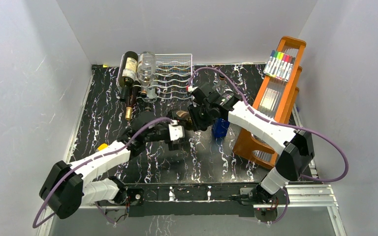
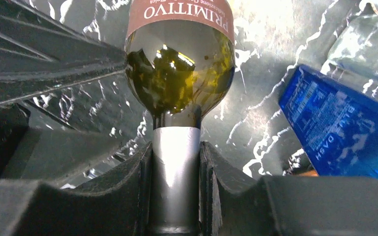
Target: Take the wine bottle off the wine rack
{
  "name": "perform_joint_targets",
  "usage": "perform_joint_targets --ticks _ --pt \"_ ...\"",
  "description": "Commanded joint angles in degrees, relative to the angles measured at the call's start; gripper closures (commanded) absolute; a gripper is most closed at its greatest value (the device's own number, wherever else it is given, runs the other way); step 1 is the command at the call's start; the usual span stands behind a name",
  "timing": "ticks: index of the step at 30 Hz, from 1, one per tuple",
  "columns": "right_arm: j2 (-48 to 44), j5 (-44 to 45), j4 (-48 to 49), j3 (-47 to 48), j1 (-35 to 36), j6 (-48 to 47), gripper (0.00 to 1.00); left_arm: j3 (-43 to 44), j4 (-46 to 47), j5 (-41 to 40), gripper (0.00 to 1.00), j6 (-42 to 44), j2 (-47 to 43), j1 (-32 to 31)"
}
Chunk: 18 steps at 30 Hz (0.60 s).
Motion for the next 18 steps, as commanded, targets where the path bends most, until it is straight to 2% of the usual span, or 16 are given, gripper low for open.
perform_joint_targets --ticks 1,7,13,14,16,18 --pt "-3.72 -8.38 -1.21 2.89 0.40 -1.74 1.00 -1.72 8.00 -9.01 0.02 6.16 1.48 -4.48" --pt "-4.34 -12.15 -1.89 3.30 0.40 -1.28 1.00 -2.90 13.81 -16.39 0.02 7.70 3.99 -6.90" --pt "-4.19 -12.53 -3.71 5.07 0.35 -1.27 1.00 -2.50 14.07 -16.24 0.04 7.71 6.42 -6.88" --pt "-4.37 -12.18 -3.75 5.19 0.44 -1.19 1.00 -2.44 13.99 -16.43 0.08 7.87 6.73 -6.90" --pt "-4.96 -11.34 -3.45 5.21 0.40 -1.19 1.00 -2.32 14.42 -18.22 0.29 7.56 7.15 -6.92" --pt "-5.54 -10.35 -1.62 4.51 0.42 -0.63 0.87 -2.47 16.54 -19.98 0.47 5.45 7.19 -6.89"
